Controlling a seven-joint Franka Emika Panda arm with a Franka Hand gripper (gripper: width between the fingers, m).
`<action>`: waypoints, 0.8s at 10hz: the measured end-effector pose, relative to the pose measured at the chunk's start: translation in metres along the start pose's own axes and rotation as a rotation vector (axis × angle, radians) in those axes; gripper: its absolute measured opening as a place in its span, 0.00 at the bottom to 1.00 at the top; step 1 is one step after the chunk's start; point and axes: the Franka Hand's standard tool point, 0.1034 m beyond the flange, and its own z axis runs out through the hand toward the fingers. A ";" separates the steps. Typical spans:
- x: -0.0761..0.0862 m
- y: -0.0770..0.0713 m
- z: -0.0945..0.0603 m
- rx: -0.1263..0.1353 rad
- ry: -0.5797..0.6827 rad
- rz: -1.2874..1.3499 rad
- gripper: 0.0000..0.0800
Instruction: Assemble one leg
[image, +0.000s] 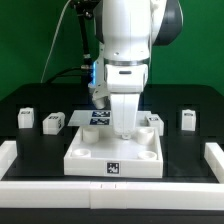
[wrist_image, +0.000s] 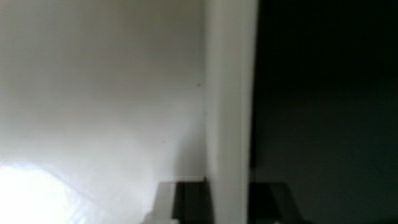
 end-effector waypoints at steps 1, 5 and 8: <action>0.001 0.002 0.000 0.000 0.000 -0.007 0.08; 0.040 0.033 -0.002 -0.035 0.018 -0.068 0.08; 0.070 0.047 -0.001 -0.053 0.036 -0.061 0.08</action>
Offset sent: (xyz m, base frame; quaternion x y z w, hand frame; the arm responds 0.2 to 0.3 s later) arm 0.0362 0.0432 -0.0048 -0.0011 0.0046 -0.0594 0.9982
